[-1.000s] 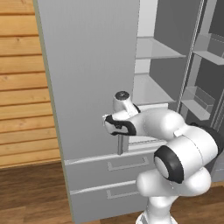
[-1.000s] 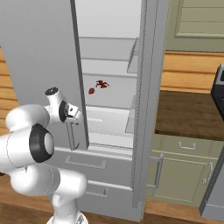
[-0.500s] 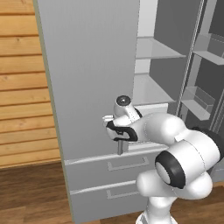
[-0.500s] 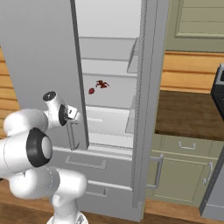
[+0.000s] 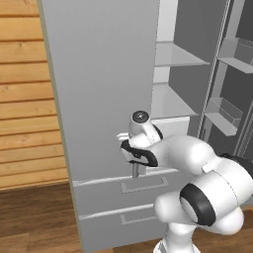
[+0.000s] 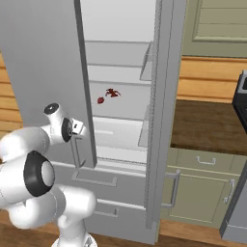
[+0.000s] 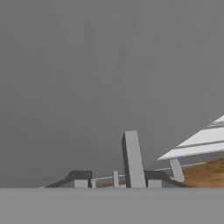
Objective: Take the strawberry from the fridge and place it on top of the pancake, located on the dining counter.
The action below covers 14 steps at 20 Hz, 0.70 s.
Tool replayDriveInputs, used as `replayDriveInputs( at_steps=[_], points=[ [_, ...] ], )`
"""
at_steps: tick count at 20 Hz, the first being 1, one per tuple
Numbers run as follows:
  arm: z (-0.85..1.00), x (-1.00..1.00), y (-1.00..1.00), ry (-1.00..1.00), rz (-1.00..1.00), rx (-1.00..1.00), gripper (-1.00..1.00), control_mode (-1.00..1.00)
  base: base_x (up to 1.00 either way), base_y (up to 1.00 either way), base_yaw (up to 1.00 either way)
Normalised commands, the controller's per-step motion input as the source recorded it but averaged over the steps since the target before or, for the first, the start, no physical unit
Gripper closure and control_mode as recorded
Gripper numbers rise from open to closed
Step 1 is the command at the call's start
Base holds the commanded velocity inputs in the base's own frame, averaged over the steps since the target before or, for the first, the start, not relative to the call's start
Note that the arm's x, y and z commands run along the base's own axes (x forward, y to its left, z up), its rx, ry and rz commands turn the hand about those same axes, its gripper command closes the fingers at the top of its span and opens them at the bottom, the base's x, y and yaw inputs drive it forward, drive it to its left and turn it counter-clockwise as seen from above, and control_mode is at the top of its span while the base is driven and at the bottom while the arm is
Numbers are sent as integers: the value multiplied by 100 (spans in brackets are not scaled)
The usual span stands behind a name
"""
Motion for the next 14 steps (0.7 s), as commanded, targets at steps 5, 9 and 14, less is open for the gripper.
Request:
replayDriveInputs(
  at_steps=[5, 9, 14],
  points=[
    [-3, -61, 40, 0, -9, -7, 100, -100, 0, 0, 0],
    [0, -57, 60, 5, -21, -18, 100, -100, 0, 0, 0],
    [0, -67, 56, 0, -21, -21, 100, -100, 0, 0, 0]
  ],
)
